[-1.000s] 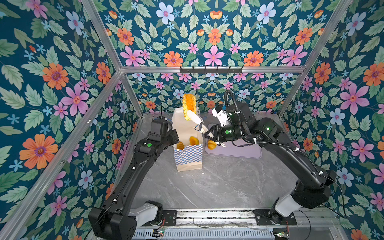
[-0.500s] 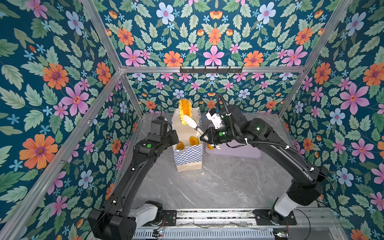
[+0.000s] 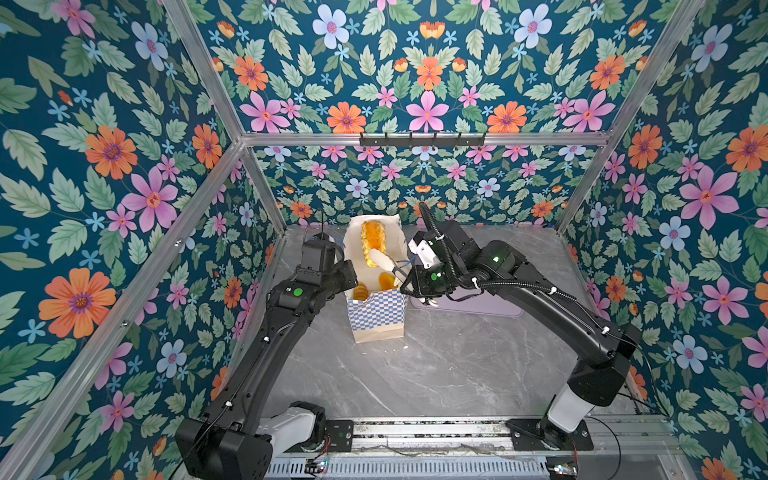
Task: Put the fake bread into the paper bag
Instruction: 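Lower the ridged golden pastry into the bag and open the tongs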
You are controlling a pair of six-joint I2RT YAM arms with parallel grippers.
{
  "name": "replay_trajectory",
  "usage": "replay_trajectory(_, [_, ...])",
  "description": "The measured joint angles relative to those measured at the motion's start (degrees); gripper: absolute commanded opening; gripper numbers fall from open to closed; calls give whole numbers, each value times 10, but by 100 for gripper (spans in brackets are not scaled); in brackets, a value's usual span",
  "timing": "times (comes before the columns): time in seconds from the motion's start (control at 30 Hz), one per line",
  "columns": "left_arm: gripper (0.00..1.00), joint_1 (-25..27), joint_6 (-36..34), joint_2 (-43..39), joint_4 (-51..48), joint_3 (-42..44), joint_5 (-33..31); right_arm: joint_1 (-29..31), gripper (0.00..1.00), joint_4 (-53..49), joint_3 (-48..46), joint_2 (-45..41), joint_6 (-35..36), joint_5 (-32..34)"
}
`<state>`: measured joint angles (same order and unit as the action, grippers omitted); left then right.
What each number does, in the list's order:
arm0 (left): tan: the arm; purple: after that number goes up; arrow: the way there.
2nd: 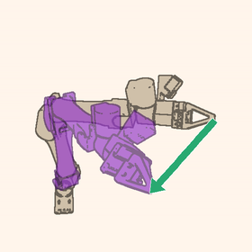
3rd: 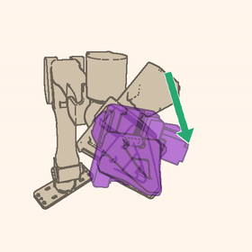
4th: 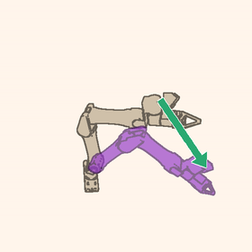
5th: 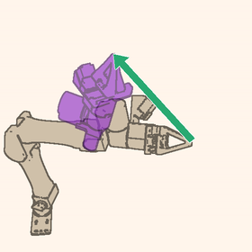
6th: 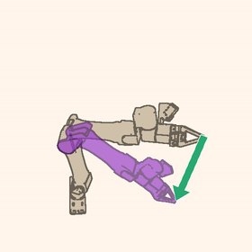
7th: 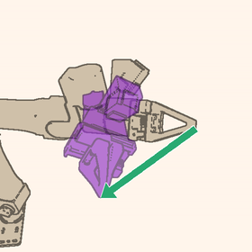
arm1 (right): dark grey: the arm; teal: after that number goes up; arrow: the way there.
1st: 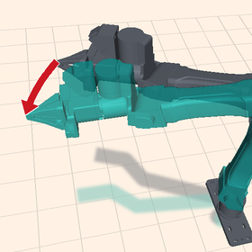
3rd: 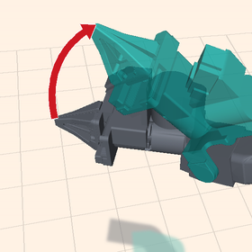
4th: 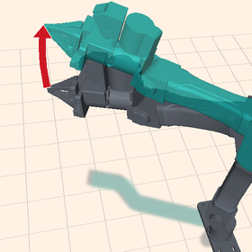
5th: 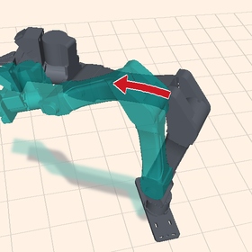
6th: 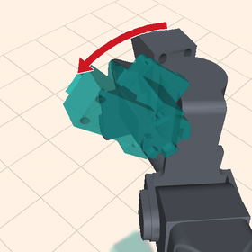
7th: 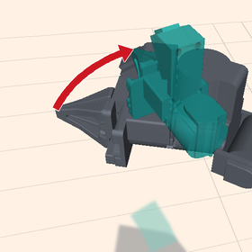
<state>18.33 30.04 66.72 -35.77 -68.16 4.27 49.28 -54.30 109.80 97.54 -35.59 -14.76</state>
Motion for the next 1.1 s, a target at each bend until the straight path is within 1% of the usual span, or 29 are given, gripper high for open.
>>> replay_trajectory(0.23, [4,0,0,0,1,0,0,0,27,-7,-11,0,0,7])
replay_trajectory(0.53, [4,0,0,0,1,0,0,0,36,-8,-14,-1,2,15])
replay_trajectory(0.73, [5,0,0,0,1,0,0,0,40,-7,-14,-4,5,17])
replay_trajectory(0.93, [5,0,0,-1,1,0,0,0,40,-7,-13,-7,5,19])
replay_trajectory(1.1, [4,0,0,-2,1,1,0,0,37,-7,-6,-14,4,19])
